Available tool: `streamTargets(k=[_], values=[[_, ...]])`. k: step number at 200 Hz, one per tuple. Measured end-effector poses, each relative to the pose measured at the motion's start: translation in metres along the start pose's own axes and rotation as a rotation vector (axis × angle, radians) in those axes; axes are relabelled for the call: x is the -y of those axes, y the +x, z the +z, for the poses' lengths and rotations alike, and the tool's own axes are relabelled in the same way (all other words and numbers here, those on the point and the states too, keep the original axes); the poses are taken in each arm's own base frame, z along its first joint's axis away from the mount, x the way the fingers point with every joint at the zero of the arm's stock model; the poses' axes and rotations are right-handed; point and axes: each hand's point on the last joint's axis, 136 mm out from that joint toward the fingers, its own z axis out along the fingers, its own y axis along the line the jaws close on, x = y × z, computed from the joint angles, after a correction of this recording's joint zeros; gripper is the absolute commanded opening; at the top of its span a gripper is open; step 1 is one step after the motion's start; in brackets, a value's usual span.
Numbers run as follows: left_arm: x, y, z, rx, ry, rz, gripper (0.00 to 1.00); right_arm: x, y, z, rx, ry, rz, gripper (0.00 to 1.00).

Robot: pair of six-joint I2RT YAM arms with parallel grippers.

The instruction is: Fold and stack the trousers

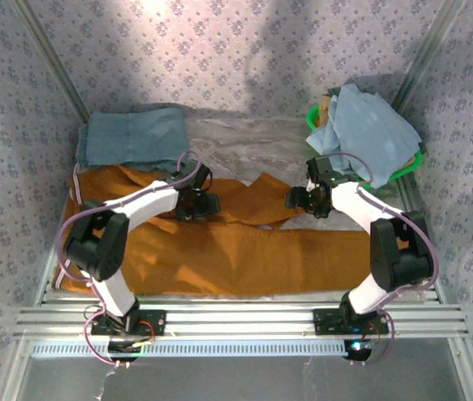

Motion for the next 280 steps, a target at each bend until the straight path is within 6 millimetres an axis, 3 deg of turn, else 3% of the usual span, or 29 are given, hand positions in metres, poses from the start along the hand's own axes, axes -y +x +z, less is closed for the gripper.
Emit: streamTargets(k=[21,47,63,76,88,99,121,139,183,222,249,280], values=[[0.0,0.001,0.015,-0.022,-0.013,-0.007,0.71,-0.001,0.004,0.008,-0.027,-0.012,0.026,0.83],[0.003,-0.003,0.023,-0.018,-0.011,-0.01,0.5,-0.003,0.006,0.016,-0.05,-0.032,0.058,0.78],[0.005,-0.005,0.024,-0.01,-0.005,-0.003,0.35,-0.002,0.006,0.023,-0.065,-0.045,0.082,0.53],[0.006,-0.007,0.023,-0.006,-0.002,-0.008,0.21,0.0,0.005,0.03,-0.074,-0.057,0.101,0.17],[0.007,-0.009,0.022,-0.001,0.0,-0.005,0.09,0.001,0.003,0.033,-0.072,-0.066,0.115,0.0],[0.009,-0.011,0.02,0.005,0.002,0.01,0.0,0.002,0.0,0.033,-0.062,-0.071,0.119,0.0],[0.013,-0.016,0.011,0.019,0.009,0.023,0.0,-0.005,-0.008,0.024,-0.016,-0.087,0.102,0.0],[0.017,-0.023,-0.006,0.048,0.028,0.035,0.0,-0.016,-0.016,0.004,0.049,-0.104,0.071,0.0],[0.032,-0.051,-0.07,0.188,0.1,0.059,0.0,-0.054,-0.036,-0.064,0.235,-0.178,-0.023,0.0],[0.026,-0.06,-0.11,0.259,0.128,0.056,0.0,-0.079,-0.043,-0.131,0.385,-0.198,-0.109,0.0],[0.017,-0.064,-0.142,0.313,0.154,0.047,0.0,-0.092,-0.033,-0.176,0.466,-0.2,-0.178,0.0],[0.011,-0.057,-0.175,0.375,0.197,0.051,0.0,-0.094,-0.002,-0.211,0.507,-0.193,-0.257,0.0]])
